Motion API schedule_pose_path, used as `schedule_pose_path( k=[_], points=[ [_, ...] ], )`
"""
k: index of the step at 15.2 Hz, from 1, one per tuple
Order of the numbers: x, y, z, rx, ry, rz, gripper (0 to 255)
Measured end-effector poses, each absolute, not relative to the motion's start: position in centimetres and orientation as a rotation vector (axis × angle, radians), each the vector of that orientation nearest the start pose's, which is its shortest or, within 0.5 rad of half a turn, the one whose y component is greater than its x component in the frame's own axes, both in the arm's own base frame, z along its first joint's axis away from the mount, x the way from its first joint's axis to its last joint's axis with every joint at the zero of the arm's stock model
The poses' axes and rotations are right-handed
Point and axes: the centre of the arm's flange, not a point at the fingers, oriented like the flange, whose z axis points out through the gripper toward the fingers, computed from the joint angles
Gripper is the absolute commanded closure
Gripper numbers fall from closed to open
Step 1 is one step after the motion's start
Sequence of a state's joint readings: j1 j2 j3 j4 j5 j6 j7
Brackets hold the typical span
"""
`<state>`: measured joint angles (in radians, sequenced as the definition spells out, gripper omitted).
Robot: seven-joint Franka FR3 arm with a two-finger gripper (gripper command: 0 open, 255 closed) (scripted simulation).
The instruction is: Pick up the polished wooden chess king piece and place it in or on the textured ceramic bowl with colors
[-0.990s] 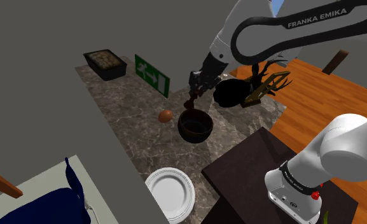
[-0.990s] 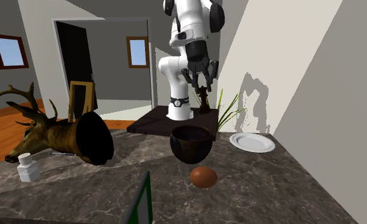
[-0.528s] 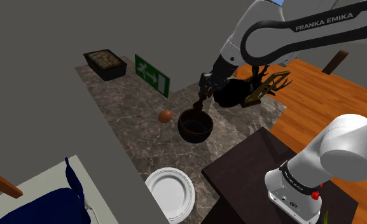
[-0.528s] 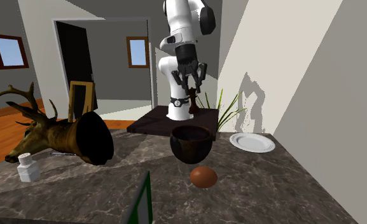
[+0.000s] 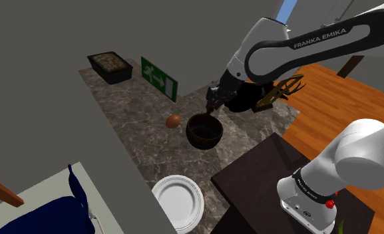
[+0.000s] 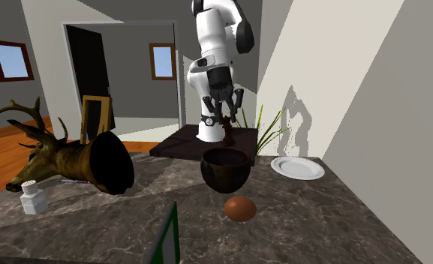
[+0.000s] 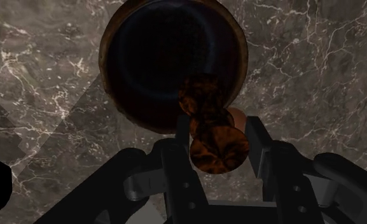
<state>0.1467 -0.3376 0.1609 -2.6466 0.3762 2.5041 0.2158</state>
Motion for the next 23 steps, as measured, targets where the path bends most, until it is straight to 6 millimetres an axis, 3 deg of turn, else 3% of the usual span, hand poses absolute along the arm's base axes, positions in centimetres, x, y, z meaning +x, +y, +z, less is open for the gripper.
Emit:
schedule_pose_path(
  k=[8,14,15,21,23],
  points=[
    [40.3,12.3,33.0,-2.879,0.280,-0.201,255],
    [40.2,12.2,32.7,-2.879,0.280,-0.202,255],
    [40.2,12.2,32.7,-2.879,0.280,-0.202,0],
    [40.2,12.2,32.7,-2.879,0.280,-0.202,0],
    [40.1,11.9,34.3,-2.879,0.280,-0.204,0]
  ],
)
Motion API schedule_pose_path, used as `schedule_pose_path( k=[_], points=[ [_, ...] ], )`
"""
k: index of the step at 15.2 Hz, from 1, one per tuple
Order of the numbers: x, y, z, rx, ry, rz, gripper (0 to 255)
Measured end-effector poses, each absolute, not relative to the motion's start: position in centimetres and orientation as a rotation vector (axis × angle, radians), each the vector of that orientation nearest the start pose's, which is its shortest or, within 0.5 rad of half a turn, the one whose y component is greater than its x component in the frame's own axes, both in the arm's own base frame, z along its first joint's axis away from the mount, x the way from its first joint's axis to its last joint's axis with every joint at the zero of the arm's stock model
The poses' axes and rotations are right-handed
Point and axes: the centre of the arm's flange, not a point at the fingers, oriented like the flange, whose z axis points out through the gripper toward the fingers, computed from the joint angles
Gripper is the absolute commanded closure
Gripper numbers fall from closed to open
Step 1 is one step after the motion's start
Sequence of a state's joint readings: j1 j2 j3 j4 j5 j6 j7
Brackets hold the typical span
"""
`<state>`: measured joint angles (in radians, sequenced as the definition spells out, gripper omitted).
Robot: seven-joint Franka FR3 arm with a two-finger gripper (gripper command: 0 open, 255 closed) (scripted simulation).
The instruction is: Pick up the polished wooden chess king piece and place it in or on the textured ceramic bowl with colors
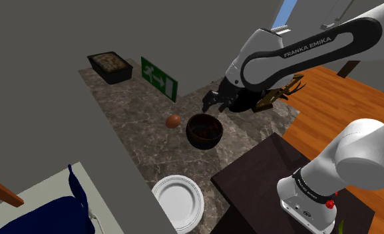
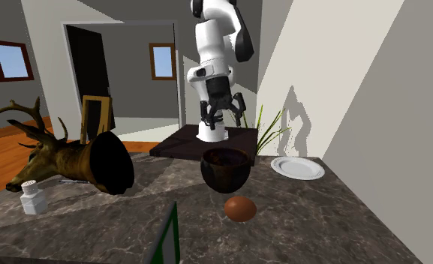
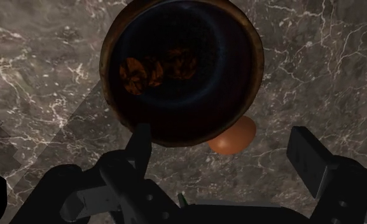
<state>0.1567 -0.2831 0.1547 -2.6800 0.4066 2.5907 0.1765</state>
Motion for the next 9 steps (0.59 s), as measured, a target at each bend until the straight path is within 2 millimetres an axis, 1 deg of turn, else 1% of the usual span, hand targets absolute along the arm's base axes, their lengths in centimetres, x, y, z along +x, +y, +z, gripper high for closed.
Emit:
schedule_pose_path(
  k=[2,3,5,9],
  points=[
    [39.8,11.3,36.3,-2.878,0.280,-0.205,0],
    [39.5,11.2,36.9,-2.878,0.280,-0.204,0],
    [39.5,11.1,37.4,-2.879,0.280,-0.203,0],
    [39.4,11.1,37.5,-2.879,0.280,-0.202,0]
  ],
)
